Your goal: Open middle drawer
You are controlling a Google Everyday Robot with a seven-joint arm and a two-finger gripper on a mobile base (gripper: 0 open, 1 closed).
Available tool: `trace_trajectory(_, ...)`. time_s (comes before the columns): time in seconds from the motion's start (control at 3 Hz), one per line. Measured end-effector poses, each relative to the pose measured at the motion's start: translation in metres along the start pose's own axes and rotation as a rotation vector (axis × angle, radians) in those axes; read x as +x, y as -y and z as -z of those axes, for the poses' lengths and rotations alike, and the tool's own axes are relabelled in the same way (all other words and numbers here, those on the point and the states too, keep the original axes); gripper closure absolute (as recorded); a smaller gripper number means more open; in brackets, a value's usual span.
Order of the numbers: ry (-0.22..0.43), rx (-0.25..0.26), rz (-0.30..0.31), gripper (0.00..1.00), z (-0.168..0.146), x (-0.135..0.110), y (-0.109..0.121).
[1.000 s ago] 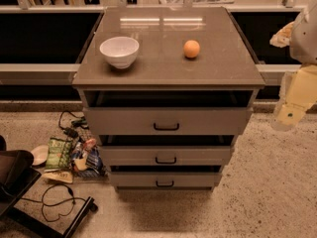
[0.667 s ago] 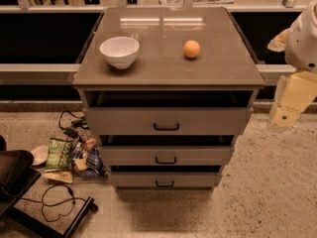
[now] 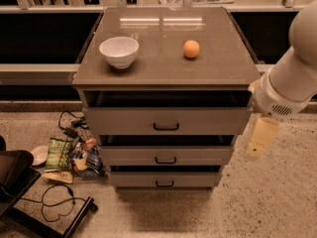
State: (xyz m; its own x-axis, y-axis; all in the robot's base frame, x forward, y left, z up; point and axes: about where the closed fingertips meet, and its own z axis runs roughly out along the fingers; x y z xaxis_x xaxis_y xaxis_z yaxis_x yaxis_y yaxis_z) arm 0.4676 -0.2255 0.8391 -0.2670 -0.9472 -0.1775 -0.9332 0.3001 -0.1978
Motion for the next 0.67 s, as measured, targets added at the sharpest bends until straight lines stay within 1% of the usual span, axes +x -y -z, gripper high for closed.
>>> trace_trajectory(0.33,-0.012,-0.019,0.007,0.00,-0.070,0.009,-0.008)
trace_trajectory(0.67,-0.023,-0.052,0.041,0.00,-0.146,0.005,-0.026)
